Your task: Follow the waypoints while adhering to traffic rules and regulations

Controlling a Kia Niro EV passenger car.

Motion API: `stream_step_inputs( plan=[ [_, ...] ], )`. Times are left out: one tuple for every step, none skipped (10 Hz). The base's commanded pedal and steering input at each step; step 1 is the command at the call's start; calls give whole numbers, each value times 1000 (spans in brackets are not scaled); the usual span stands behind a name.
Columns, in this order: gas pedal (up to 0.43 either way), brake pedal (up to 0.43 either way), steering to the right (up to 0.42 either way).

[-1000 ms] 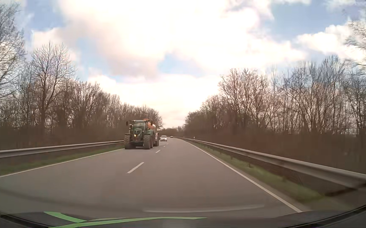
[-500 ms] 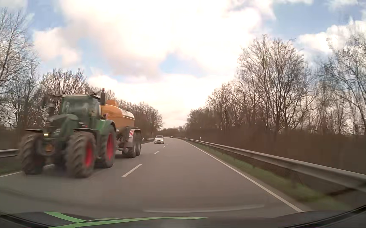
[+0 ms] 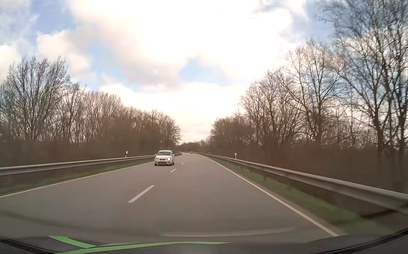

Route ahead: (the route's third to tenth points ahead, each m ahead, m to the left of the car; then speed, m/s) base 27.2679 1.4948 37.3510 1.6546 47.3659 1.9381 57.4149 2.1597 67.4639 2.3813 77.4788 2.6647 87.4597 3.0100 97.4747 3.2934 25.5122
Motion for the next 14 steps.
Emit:
stream_step_inputs(
  plan=[
    [220,0,-2],
    [220,0,-2],
    [220,0,-2],
    [220,0,-2],
    [220,0,-2],
    [220,0,-2],
    [220,0,-2],
    [220,0,-2],
    [220,0,-2],
    [220,0,-2],
    [220,0,-2],
    [220,0,-2],
    [220,0,-2],
    [220,0,-2]
  ],
)
